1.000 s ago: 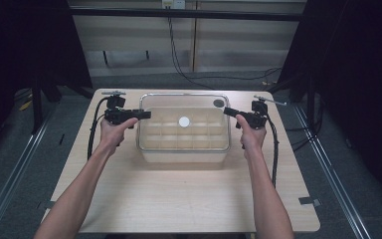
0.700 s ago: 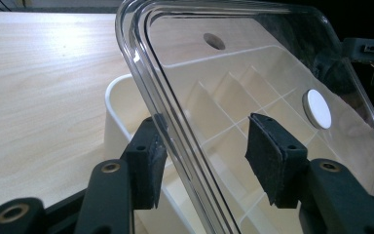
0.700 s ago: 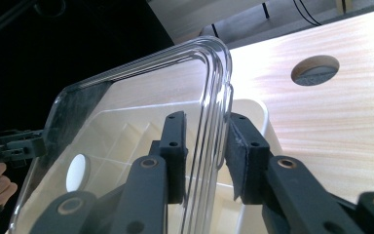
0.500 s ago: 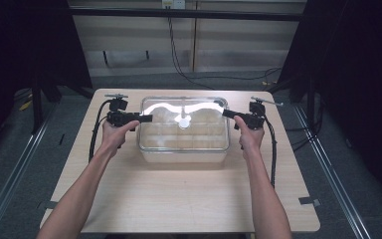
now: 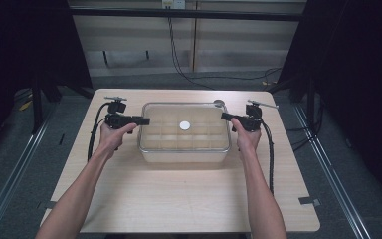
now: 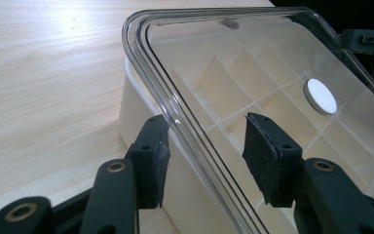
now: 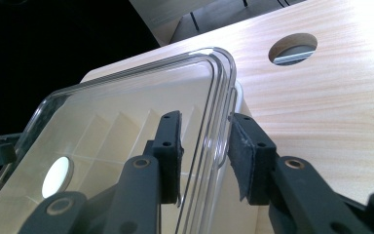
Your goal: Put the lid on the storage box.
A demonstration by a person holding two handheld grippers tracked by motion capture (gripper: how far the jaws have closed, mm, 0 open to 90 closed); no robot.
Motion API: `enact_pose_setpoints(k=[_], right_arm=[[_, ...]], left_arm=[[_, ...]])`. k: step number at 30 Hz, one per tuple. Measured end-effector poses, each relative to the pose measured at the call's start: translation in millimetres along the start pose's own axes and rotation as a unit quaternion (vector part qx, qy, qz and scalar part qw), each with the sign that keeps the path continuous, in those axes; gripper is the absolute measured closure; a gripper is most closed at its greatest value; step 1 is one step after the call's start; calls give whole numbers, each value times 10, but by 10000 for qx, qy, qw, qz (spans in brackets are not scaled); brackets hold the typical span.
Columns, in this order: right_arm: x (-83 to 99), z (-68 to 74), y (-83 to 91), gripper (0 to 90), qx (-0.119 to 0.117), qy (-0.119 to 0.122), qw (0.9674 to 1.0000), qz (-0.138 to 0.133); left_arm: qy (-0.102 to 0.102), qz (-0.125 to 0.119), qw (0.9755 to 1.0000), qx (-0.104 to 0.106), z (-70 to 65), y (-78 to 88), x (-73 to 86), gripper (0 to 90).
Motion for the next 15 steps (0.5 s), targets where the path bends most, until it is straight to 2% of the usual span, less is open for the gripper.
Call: enact_pose_setpoints(k=[5, 6, 15], right_arm=[[26, -9, -28, 651, 53, 14, 10000, 48], [29, -16, -46, 648, 72, -20, 10000, 40], [70, -30, -71, 634, 69, -89, 9999, 65]], left_arm=[[60, 34, 10000, -13, 14, -10, 12, 521], [10, 86, 10000, -20, 16, -13, 21, 519], [57, 63, 10000, 41, 29, -23, 50, 513]])
Point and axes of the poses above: each handheld gripper's, and its own axes: y roughly backward along the jaws, x roughly out of its underside, z roughly to its left, the point moved 7 cm from there along -y, roughly forward along the jaws, and after that the axes turned 13 degrees about y, right-handed, at the moved point
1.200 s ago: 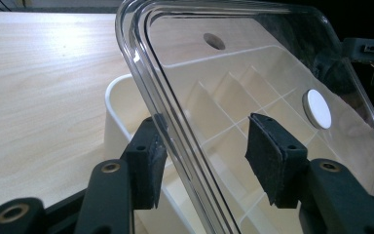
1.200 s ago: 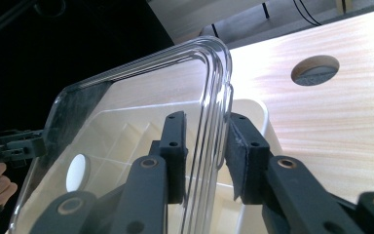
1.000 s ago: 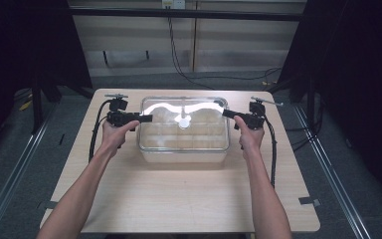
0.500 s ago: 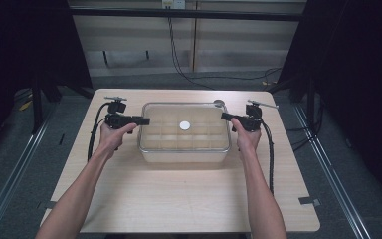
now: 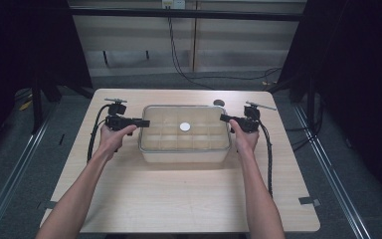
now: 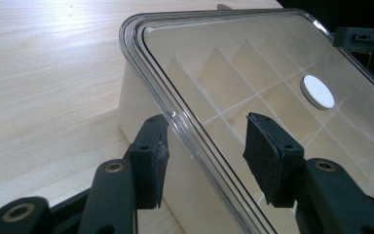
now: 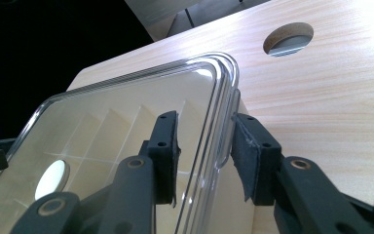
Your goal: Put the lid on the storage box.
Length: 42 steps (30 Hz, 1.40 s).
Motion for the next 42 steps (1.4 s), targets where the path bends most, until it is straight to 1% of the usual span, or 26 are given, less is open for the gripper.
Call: enact_pose_setpoints(k=[2, 3, 4, 6, 7, 8, 9, 10, 11, 13, 14, 18, 20, 21, 23, 26, 28, 29, 30, 31, 33, 35, 39, 40, 41, 42], right_arm=[[4, 3, 3, 633, 28, -21, 10000, -2], [7, 4, 3, 633, 18, -26, 10000, -18], [9, 5, 4, 633, 3, -32, 10000, -24], [7, -1, 16, 627, 50, -6, 10000, 3], [5, 2, 27, 620, 107, 13, 9999, 49], [-1, 11, 41, 620, 236, 177, 9995, 66], [-8, 22, 53, 620, 323, 366, 9988, 91], [-10, 29, 59, 624, 350, 414, 9985, 118], [-9, 28, 64, 635, 335, 409, 9985, 133], [-12, 11, 93, 687, 298, 334, 9989, 111], [-14, 2, 103, 697, 284, 346, 9990, 92], [-3, 9, 137, 716, 286, 361, 9989, 90], [1, 22, 153, 690, 262, 351, 9990, 67], [-2, 32, 165, 687, 259, 358, 9990, 44], [-12, 50, 205, 666, 224, 428, 9988, 2], [-37, 83, 277, 645, 158, 530, 9984, -103], [-39, 117, 323, 617, 84, 574, 9983, -92], [-38, 130, 339, 598, 55, 575, 9983, -95], [-32, 142, 353, 560, 70, 584, 9983, -49], [-29, 154, 371, 534, 90, 631, 9980, -42], [-30, 198, 413, 514, -6, 686, 9976, -87], [-26, 236, 446, 490, -43, 814, 9967, -37], [-31, 300, 517, 461, -119, 926, 9956, 14], [-31, 300, 517, 461, -119, 926, 9956, 14], [-38, 322, 559, 446, -101, 1046, 9945, -7], [-39, 329, 570, 445, -98, 1070, 9942, -10]], left_arm=[[65, -45, 10000, 22, -3, -5, 8, 511], [62, -65, 10000, 22, 2, -2, 11, 511], [68, -121, 9999, -22, 7, 0, 12, 506], [0, -237, 9996, -120, 10, 11, 24, 518], [23, -225, 9997, -43, 7, 14, 37, 529], [84, -227, 9997, -5, 3, 15, 47, 542], [83, -250, 9997, -8, 9, 20, 46, 546], [76, -260, 9996, -2, 12, 24, 43, 557], [83, -269, 9996, -22, 13, 36, 41, 570], [69, -258, 9996, -34, 7, 47, 39, 598], [23, -216, 9998, -36, 5, 54, 45, 601], [2, -176, 9998, -44, -16, 62, 85, 569], [92, -220, 9997, -5, -39, 47, 125, 536], [104, -207, 9997, 22, -47, 43, 144, 515], [62, -205, 9998, -2, -66, 43, 169, 488], [-16, -170, 9998, -74, -109, 55, 201, 448], [-61, -207, 9997, -133, -136, 70, 212, 418], [-71, -214, 9995, -218, -143, 76, 215, 403], [-74, -227, 9994, -257, -158, 88, 217, 371], [-111, -253, 9993, -242, -182, 108, 216, 355], [-208, -332, 9989, -264, -224, 158, 209, 339], [-240, -355, 9987, -275, -262, 197, 205, 320], [-312, -314, 9985, -333, -295, 258, 202, 306], [-360, -325, 9982, -360, -302, 286, 206, 306], [-421, -301, 9980, -361, -314, 321, 215, 297], [-487, -331, 9975, -391, -327, 353, 219, 298]])
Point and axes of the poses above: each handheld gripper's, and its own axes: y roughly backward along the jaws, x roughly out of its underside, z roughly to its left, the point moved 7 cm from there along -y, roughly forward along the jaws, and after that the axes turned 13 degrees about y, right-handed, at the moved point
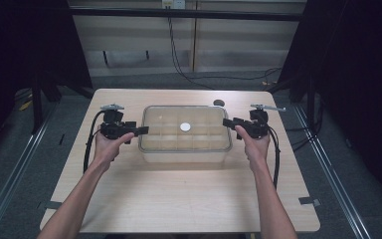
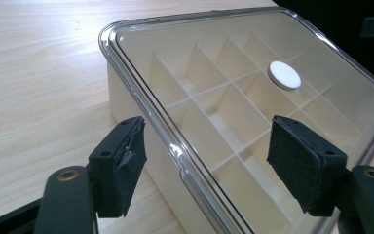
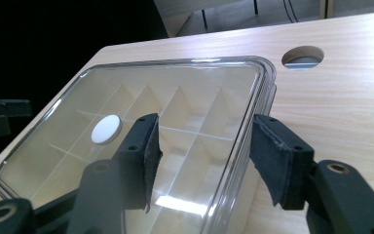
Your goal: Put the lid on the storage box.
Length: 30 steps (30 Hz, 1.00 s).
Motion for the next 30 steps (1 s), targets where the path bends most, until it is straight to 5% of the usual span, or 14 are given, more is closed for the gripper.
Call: enact_pose_setpoints(k=[8, 12, 21, 30], right_arm=[[12, 137, 187, 410, -41, 311, 9995, 2], [25, 219, 292, 391, -182, 226, 9995, -101], [122, 277, 486, 372, -46, 389, 9992, -25], [291, 418, 714, 359, 9, 631, 9980, 5]], left_arm=[[-176, -114, 9998, 55, -70, 199, 58, 333], [-193, -102, 9997, -76, -41, 222, 177, 327], [-205, 0, 9998, -27, -45, 379, 357, 289], [-373, -227, 9989, -181, -84, 630, 520, 278]])
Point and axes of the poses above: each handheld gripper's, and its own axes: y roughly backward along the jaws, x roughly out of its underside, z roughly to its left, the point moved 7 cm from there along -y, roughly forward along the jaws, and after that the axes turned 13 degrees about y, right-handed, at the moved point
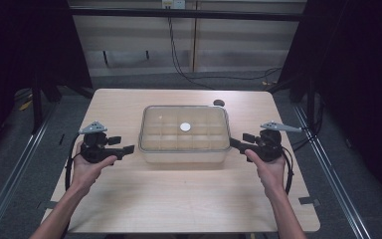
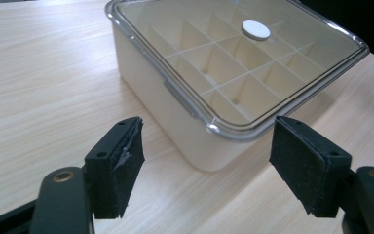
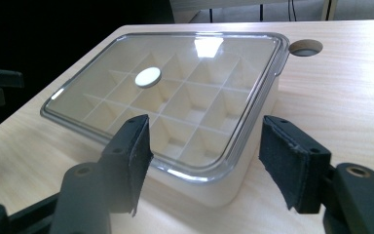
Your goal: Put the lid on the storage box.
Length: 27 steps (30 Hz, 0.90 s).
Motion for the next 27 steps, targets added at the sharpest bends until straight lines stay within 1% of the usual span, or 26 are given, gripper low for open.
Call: enact_pose_setpoints(k=[2, 4, 6, 8, 10, 11, 13, 14, 15, 16, 18, 19, 20, 23, 24, 26, 27], right_arm=[[41, 40, 43, 354, -2, 22, 10000, -3], [81, 78, 83, 353, -14, 41, 10000, -2], [143, 117, 131, 352, -16, 44, 10000, 2], [201, 146, 174, 349, -12, 54, 10000, -1], [247, 171, 211, 348, 3, 69, 10000, 15], [277, 184, 231, 347, 18, 95, 9999, 52], [313, 208, 265, 347, 22, 145, 9998, 106], [328, 217, 284, 347, 51, 194, 9997, 121], [343, 227, 305, 347, 66, 197, 9997, 122], [360, 232, 323, 347, 70, 200, 9997, 116], [399, 257, 358, 345, 61, 203, 9997, 142], [420, 269, 374, 345, 66, 218, 9996, 142], [437, 280, 386, 344, 55, 205, 9997, 132], [532, 310, 436, 337, 77, 166, 9997, 150], [567, 315, 445, 333, 85, 160, 9997, 163], [639, 326, 459, 320, 109, 116, 9997, 205], [691, 340, 464, 316, 98, 117, 9995, 269]], left_arm=[[74, -16, 10000, -44, 13, 44, 59, 279], [16, 19, 9999, -102, 18, 86, 121, 282], [5, 67, 9999, -117, 19, 131, 179, 282], [-102, 93, 9998, -141, 14, 180, 239, 289], [-99, 175, 9997, -146, 12, 216, 313, 275], [-107, 177, 9997, -165, 12, 230, 339, 268], [-13, 184, 9998, -88, 13, 279, 410, 262], [41, 172, 9998, -100, 18, 294, 435, 260], [6, 178, 9997, -158, 29, 312, 461, 258], [19, 198, 9996, -183, 32, 320, 492, 257], [41, 353, 9992, -182, 38, 328, 567, 253], [55, 357, 9991, -218, 38, 330, 592, 253], [48, 367, 9991, -215, 35, 348, 630, 252], [113, 383, 9989, -226, 8, 384, 726, 250], [101, 408, 9988, -243, 4, 392, 753, 249], [96, 482, 9986, -212, -14, 411, 841, 247], [103, 488, 9985, -208, -20, 417, 877, 246]])
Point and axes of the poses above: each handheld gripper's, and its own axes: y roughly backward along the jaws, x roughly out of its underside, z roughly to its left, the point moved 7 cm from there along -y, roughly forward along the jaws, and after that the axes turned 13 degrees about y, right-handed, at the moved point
